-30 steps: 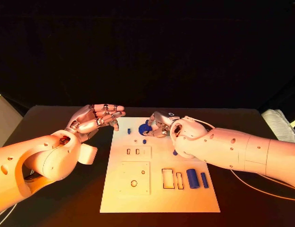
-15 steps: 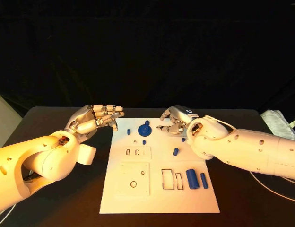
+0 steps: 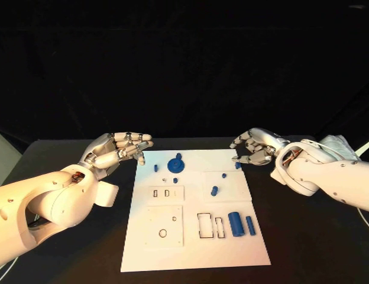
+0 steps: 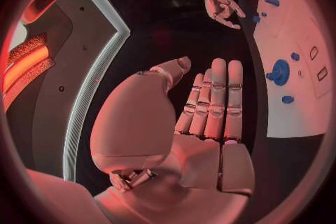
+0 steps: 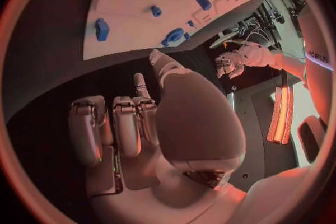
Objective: Assemble the parts on the task board
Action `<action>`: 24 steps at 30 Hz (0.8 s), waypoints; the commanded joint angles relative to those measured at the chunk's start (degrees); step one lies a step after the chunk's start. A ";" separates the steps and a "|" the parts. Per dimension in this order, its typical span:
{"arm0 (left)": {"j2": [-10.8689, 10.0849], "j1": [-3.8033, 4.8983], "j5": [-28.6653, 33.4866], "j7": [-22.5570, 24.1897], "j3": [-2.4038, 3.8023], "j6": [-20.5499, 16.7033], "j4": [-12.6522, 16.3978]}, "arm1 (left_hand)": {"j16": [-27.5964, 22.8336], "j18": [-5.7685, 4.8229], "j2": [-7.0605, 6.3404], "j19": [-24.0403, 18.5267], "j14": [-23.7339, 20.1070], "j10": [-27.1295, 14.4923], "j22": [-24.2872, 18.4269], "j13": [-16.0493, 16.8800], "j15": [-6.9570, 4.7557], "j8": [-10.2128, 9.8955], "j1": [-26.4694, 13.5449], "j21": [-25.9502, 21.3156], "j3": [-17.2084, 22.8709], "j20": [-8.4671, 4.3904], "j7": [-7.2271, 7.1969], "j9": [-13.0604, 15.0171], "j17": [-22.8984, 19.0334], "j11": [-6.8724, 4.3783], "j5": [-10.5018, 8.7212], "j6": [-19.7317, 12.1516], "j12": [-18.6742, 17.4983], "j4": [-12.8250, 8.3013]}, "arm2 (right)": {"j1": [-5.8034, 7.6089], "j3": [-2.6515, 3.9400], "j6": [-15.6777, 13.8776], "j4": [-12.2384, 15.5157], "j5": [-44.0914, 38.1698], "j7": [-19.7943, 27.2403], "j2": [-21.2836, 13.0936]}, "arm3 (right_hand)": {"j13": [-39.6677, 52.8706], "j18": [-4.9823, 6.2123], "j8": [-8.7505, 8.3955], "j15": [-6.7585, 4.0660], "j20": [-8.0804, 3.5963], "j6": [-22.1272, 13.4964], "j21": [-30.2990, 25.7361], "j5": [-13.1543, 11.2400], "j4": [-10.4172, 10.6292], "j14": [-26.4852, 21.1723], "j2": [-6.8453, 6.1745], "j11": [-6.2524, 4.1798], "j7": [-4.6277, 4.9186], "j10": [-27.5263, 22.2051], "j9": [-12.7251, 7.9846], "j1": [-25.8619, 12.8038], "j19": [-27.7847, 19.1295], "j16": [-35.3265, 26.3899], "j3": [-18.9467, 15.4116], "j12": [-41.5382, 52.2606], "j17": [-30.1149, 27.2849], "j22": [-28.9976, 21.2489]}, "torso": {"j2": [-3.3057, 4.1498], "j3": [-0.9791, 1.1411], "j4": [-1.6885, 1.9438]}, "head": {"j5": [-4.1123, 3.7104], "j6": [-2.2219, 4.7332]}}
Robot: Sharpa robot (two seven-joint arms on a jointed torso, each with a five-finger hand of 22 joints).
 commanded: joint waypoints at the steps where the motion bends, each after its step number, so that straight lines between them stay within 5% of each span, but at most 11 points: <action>1: 0.23 0.05 -0.19 0.50 0.02 1.35 -0.22 | 0.29 0.80 -0.20 -0.33 -0.34 -0.07 0.09 0.03 -0.10 -0.01 -0.59 0.35 0.40 0.12 0.29 0.08 -0.02 0.22 -0.23 -0.26 -0.35 0.01 | -0.07 -0.10 5.62 -1.71 2.89 5.27 -0.88 | 15.07 -0.78 -0.33 -0.03 0.08 0.28 0.39 -0.22 -0.76 5.96 0.05 0.08 0.08 5.83 -0.08 1.19 6.02 0.21 0.18 0.20 15.05 14.96 | -0.08 0.35 -0.31 | -0.06 -0.05; 3: 0.28 0.04 -0.19 0.52 0.02 1.37 -0.33 | 0.29 0.80 -0.20 -0.33 -0.34 -0.07 0.09 0.03 -0.10 -0.01 -0.59 0.35 0.40 0.12 0.29 0.08 -0.02 0.22 -0.23 -0.26 -0.35 0.01 | -0.19 -0.15 5.99 -2.50 2.80 5.46 -1.19 | 15.05 -0.77 -0.36 -0.03 0.09 0.27 0.38 -0.20 -0.90 5.96 0.00 0.09 0.09 5.81 -0.09 1.38 6.01 0.21 0.28 0.18 15.05 14.95 | -0.08 0.32 -0.31 | -0.04 -0.02; 6: 0.34 0.04 -0.19 0.55 0.01 1.41 -0.54 | 0.33 0.80 -0.23 -0.39 -0.37 -0.08 0.13 0.03 -0.09 -0.01 -0.59 0.42 0.41 0.14 0.25 0.10 -0.04 0.21 -0.24 -0.27 -0.34 -0.03 | -0.47 -0.21 6.44 -3.37 2.67 5.66 -1.68 | 14.95 -0.76 -0.57 0.06 0.16 0.13 0.32 -3.87 -0.58 5.96 -0.11 0.18 0.16 5.70 -0.16 0.78 5.97 0.21 -0.17 0.06 15.05 14.89 | 0.02 0.30 -0.16 | -0.41 0.27; 24: 0.48 0.02 -0.19 0.60 0.00 1.62 -1.04 | 0.34 0.80 -0.24 -0.41 -0.38 -0.07 0.13 0.03 -0.09 -0.01 -0.61 0.43 0.40 0.14 0.25 0.10 -0.05 0.21 -0.24 -0.27 -0.34 -0.02 | -3.77 -0.28 3.71 -8.47 1.07 2.71 2.50 | 14.70 -0.66 -1.25 0.27 0.30 -0.89 0.02 -4.36 -0.34 5.96 -0.12 0.34 0.38 5.44 -0.41 0.49 5.77 0.21 -0.66 -0.24 15.05 14.59 | 0.01 0.06 0.01 | -0.03 -0.67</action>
